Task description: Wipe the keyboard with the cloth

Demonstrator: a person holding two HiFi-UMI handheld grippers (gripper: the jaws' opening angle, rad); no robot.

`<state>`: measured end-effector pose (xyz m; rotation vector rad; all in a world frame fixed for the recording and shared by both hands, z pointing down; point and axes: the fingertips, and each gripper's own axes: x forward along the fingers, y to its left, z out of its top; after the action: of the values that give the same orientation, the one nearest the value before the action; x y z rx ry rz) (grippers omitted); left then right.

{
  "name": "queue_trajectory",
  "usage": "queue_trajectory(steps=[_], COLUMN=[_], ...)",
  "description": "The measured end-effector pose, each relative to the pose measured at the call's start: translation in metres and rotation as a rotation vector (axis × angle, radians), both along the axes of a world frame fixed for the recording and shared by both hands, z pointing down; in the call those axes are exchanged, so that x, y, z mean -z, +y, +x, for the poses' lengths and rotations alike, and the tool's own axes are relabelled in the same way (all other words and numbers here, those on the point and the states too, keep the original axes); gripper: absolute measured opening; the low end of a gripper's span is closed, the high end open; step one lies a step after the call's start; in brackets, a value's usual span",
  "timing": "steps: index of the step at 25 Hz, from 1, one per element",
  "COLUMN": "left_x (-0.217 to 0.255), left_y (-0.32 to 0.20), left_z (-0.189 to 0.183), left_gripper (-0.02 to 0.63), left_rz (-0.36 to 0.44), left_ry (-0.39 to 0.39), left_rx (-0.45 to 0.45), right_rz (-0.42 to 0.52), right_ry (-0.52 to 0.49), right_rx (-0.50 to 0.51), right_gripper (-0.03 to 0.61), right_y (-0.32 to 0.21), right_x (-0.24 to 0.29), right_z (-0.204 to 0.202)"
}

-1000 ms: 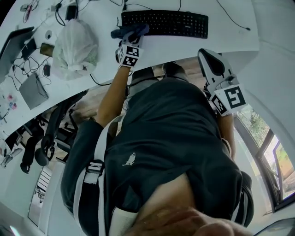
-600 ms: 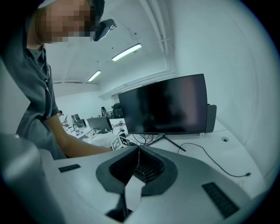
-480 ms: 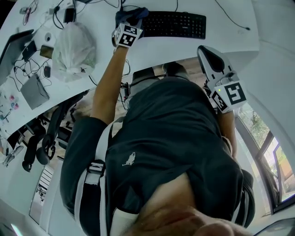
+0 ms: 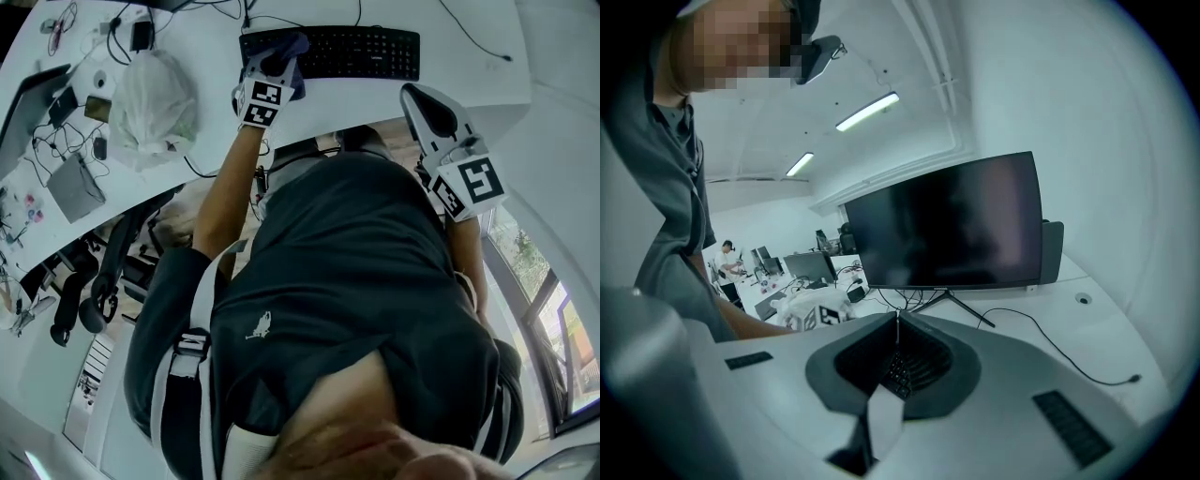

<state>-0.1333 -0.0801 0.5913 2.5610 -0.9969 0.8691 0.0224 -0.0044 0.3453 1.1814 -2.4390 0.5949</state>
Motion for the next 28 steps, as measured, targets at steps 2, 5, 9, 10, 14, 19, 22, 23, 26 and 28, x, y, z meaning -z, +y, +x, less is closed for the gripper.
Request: queue_trajectory(steps=[2,5,9,10,14,19,22,23,26,28], left_x=[0.01,-0.013,-0.034,-0.036,-0.051,-0.001,-0.009,-0.015,-0.028,-0.031], left_y=[-0.045,-0.056,0.013,0.035,0.108,0.027,-0.033,-0.041,-0.021,0.015], left_z=[-0.007,-0.015,-0.015,-0.013,0.005,0.02,0.033,0.038,0.047,0.047], left_gripper=[0.046,0.046,0.044,0.044,0.044,0.044,0.044,0.044,0.044,0.044], left_rz=[0.033,-0.031,-0.085,-0.113,-0.211,-0.047,-0.007,-0.022,-0.093,-0.126], left_ry=[-0.016,-0.056,-0.016,-0.004,-0.017,0.033,0.008,0.0,0.014,0.051], left_rx=[0.027,0.034,0.045,0.037,-0.069,-0.03,-0.037,-0.046,-0.038,-0.01], right_rz=[-0.002,-0.008,-0.018,-0.021,-0.032,-0.032,-0.036,-0.036,-0.041,-0.043], right_ry=[0.003,0.005,0.003,0.001,-0.007,-0.014,-0.01,-0.01,-0.01,-0.011], right_rx=[0.003,-0.001,-0.028,-0.038,-0.049,-0.027,-0.022,-0.023,-0.043,-0.061], right_gripper=[0.011,0.011,0.011,0.011,0.011,0.011,0.011,0.011,0.011,0.011], right_y=[0.0,0.0,-0.002,-0.003,-0.005,-0.009,-0.008,-0.007,-0.004,-0.004], right_x=[0.0,-0.002,-0.006,-0.007,-0.013,-0.013,-0.014,-0.014,-0.016,-0.018], right_z=[-0.002,-0.001,0.009,0.012,0.016,0.011,0.01,0.011,0.018,0.027])
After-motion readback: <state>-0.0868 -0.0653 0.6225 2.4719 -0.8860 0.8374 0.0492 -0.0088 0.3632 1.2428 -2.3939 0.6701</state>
